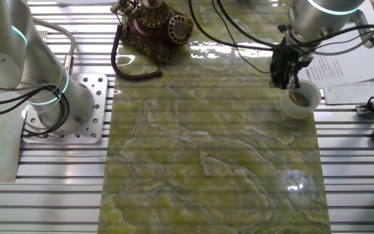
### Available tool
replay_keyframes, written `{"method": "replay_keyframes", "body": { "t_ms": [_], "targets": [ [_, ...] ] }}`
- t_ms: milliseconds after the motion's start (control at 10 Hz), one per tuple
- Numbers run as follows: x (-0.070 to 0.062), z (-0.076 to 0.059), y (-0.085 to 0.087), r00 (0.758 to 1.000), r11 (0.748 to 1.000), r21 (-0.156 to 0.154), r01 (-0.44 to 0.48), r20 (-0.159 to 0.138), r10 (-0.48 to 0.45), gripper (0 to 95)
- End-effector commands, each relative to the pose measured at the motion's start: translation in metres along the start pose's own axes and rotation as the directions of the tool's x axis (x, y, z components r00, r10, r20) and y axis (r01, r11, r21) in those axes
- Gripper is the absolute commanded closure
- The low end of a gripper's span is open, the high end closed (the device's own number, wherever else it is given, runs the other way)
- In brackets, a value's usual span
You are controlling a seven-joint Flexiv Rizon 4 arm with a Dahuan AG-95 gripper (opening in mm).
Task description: Dial a number on an old rotary phone
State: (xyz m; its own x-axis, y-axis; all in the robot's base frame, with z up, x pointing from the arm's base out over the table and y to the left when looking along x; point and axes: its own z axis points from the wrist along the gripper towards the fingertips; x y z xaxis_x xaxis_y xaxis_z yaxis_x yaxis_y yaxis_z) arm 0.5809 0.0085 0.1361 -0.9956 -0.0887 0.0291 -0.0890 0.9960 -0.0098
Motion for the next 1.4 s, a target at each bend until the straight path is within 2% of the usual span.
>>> {"method": "replay_keyframes", "body": {
  "t_ms": [100, 300, 400, 500, 600, 700, 800, 1100, 1400],
  "targets": [
    [0.001, 0.0, 0.0, 1.0, 1.0, -0.003, -0.009, -0.015, 0.008, 95.0],
    [0.001, 0.0, 0.0, 0.997, 0.999, -0.007, -0.04, -0.062, 0.039, 95.0],
    [0.001, 0.0, 0.0, 0.998, 1.0, -0.009, -0.025, -0.062, 0.024, 95.0],
    [0.001, 0.0, 0.0, 0.999, 1.0, -0.006, 0.004, -0.054, -0.005, 76.0],
    [0.001, 0.0, 0.0, 0.999, 1.0, -0.005, 0.016, -0.048, -0.016, 76.0],
    [0.002, 0.001, -0.001, 0.999, 0.999, -0.004, 0.037, -0.027, -0.038, 76.0],
    [0.0, 0.007, -0.003, 0.999, 0.999, -0.005, 0.042, 0.0, -0.042, 57.0],
    [-0.01, 0.016, -0.004, 0.999, 0.999, -0.001, 0.032, 0.028, -0.032, 57.0],
    [-0.023, 0.024, -0.002, 0.999, 1.0, 0.002, 0.018, 0.043, -0.018, 57.0]
  ]
}}
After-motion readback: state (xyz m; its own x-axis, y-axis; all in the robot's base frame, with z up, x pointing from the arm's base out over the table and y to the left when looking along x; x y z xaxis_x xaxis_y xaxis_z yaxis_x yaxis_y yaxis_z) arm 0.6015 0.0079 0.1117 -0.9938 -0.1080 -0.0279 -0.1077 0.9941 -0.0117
